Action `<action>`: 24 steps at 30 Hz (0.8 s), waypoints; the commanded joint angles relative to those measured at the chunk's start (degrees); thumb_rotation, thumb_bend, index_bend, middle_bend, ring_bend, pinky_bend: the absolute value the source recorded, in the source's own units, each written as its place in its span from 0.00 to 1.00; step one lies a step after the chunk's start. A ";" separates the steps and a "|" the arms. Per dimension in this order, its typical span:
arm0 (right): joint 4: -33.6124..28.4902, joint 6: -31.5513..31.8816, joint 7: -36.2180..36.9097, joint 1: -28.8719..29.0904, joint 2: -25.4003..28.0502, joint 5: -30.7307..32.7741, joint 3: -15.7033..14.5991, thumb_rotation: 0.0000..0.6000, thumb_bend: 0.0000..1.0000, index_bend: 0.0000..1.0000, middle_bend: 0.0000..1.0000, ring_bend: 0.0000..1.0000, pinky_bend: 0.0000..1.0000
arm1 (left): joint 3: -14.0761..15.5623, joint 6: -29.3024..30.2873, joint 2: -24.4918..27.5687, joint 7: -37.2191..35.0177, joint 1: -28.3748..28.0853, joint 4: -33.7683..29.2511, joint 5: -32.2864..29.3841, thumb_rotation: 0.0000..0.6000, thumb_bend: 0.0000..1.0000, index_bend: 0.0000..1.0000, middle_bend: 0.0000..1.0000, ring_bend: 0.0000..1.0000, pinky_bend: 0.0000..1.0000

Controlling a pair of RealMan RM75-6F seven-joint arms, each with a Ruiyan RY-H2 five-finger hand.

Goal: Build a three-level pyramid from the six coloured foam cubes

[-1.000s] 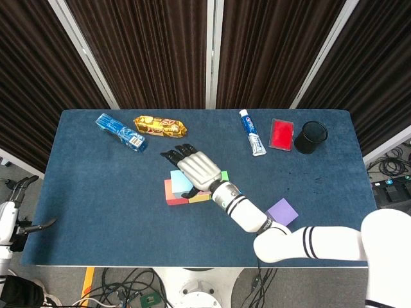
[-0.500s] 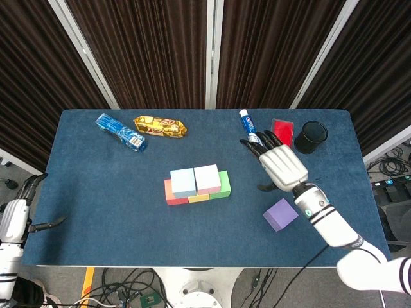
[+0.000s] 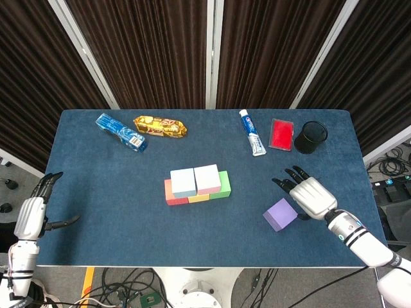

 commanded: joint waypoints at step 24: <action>-5.15 5.66 13.17 0.23 2.33 -2.25 8.58 1.00 0.12 0.00 0.69 0.14 0.00 | -0.43 -0.29 -0.31 -1.47 -0.22 1.06 -0.19 1.00 0.07 0.09 0.11 0.01 0.14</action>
